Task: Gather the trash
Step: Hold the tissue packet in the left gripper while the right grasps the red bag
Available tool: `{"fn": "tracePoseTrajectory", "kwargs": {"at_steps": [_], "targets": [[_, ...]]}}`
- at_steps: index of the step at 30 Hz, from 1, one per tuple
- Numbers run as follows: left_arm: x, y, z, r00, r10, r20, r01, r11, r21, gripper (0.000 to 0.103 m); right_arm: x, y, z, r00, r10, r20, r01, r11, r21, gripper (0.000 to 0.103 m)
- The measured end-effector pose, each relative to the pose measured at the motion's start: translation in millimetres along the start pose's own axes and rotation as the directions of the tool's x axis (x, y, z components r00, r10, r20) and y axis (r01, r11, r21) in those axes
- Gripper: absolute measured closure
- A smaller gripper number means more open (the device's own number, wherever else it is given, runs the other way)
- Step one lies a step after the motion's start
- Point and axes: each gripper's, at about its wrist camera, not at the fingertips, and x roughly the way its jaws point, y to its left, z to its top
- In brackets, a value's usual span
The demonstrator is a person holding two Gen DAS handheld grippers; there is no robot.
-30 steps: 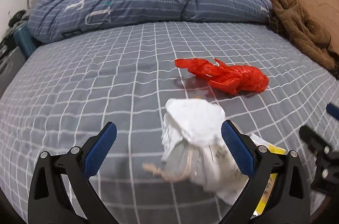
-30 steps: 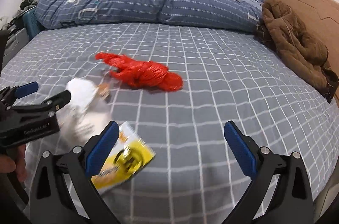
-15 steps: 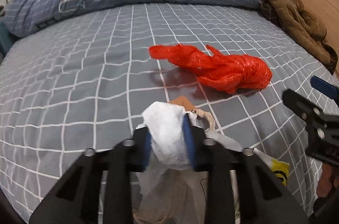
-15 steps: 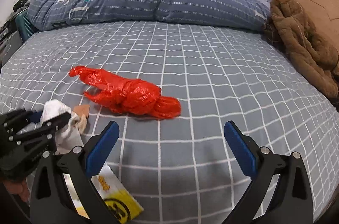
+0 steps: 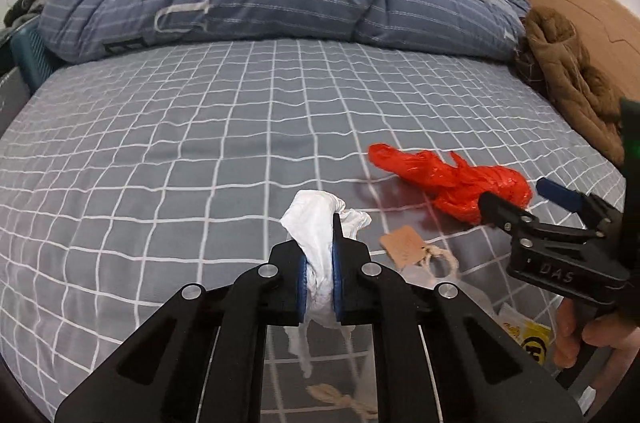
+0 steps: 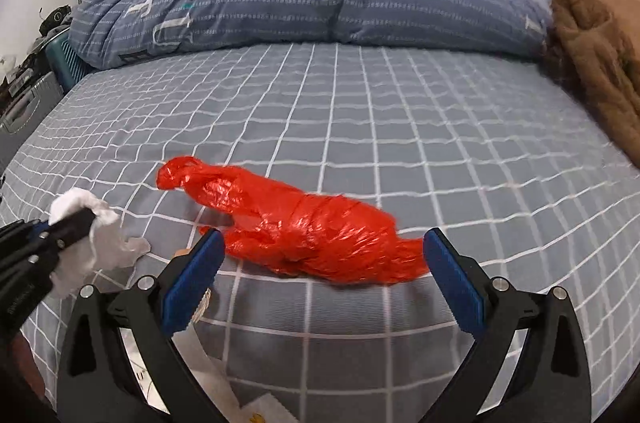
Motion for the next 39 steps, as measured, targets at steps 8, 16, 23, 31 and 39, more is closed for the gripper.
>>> {"fn": "tracePoseTrajectory", "kwargs": {"at_steps": [8,16,23,31,39], "targets": [[9,7,-5,1.0,0.019,-0.016,-0.019,1.0,0.001,0.094,19,2,-9,0.998,-0.006,-0.058,0.004,1.0,-0.019,0.056],[9,1,-8,0.999,0.03,-0.018,-0.029,0.999,0.017,0.094,16,3,-12,0.998,-0.002,-0.06,0.001,1.0,-0.025,0.082],[1,-3,-10,0.999,0.045,0.002,-0.045,0.998,0.036,0.094,0,1,-8,1.0,-0.02,-0.023,0.02,1.0,-0.012,0.082],[-16,-2,-14,0.999,0.05,0.014,-0.051,0.998,0.028,0.094,-24,5,-8,0.999,-0.04,-0.003,0.04,0.999,-0.01,0.082],[-35,3,-22,0.999,0.048,0.017,-0.049,0.999,0.018,0.094,-60,15,-8,0.998,-0.053,0.038,0.054,0.998,-0.014,0.082]]}}
